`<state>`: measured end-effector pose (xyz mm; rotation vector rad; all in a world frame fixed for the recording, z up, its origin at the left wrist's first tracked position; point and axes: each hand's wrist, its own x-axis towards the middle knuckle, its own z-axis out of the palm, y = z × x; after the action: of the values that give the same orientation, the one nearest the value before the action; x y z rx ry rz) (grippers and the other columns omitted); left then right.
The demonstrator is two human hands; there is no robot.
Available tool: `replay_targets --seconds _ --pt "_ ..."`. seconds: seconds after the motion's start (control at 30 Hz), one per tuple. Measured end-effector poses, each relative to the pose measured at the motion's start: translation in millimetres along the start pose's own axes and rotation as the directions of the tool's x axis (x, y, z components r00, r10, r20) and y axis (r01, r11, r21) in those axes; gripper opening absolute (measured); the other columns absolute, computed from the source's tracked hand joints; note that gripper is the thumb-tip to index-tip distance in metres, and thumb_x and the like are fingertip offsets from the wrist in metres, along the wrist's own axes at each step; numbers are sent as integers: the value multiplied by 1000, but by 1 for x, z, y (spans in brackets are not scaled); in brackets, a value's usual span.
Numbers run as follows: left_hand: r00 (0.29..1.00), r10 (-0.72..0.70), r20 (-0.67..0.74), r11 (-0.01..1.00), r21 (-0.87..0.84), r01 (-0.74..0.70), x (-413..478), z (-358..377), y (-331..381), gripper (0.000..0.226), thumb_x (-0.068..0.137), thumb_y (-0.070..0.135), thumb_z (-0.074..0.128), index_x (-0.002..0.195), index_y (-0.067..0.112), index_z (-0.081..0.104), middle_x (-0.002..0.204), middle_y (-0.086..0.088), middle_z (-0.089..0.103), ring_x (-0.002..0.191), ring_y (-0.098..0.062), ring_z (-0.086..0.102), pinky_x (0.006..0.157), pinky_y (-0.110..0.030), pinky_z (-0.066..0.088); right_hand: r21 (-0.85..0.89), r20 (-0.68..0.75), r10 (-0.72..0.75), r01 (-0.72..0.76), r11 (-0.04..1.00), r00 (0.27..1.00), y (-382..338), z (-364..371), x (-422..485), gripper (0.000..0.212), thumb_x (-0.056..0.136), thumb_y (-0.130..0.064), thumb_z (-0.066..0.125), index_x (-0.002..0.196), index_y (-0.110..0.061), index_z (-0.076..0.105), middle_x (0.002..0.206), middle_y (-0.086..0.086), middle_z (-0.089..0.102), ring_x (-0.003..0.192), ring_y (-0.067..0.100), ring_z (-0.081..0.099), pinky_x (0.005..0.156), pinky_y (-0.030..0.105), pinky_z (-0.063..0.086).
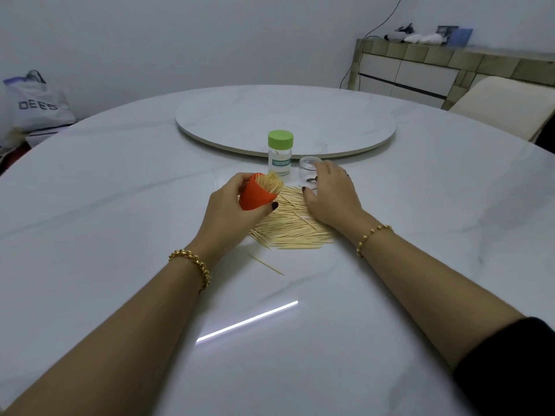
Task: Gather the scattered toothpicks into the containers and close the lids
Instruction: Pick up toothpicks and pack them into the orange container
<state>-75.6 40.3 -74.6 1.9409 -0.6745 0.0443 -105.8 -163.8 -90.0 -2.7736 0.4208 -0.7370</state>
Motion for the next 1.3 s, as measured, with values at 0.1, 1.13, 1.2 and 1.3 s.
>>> replay_targets --seconds 0.1,1.13,1.2,1.3 --pt "1000 2 6 1000 2 -2 2 3 -2 58 77 33 77 128 23 51 122 7 56 109 -9 52 63 0 40 0 72 58 -58 998 996 1 6 16 60 90 -30 52 144 -13 32 144 11 37 130 31 36 109 45 31" --pt "995 30 94 989 -146 -16 -15 4 21 42 77 31 77 111 33 54 101 23 58 94 4 57 66 -3 46 861 -52 345 -133 490 937 -42 -56 -69 24 94 -23 56 118 -24 56 112 -1 62 103 13 60 83 19 50" --pt "993 47 111 988 -151 -29 -18 5 25 41 77 31 77 110 34 53 100 26 56 92 8 55 67 -3 46 872 -56 357 -129 472 932 -44 -58 -75 22 94 -22 56 116 -25 57 109 0 63 102 15 60 86 24 51" --pt "991 67 120 986 -161 -47 -21 7 29 44 77 31 77 114 31 54 103 20 59 97 1 57 67 -5 47 877 -112 362 -79 474 925 -50 -62 -79 20 95 -20 55 114 -23 57 102 -10 62 99 4 59 86 23 51"
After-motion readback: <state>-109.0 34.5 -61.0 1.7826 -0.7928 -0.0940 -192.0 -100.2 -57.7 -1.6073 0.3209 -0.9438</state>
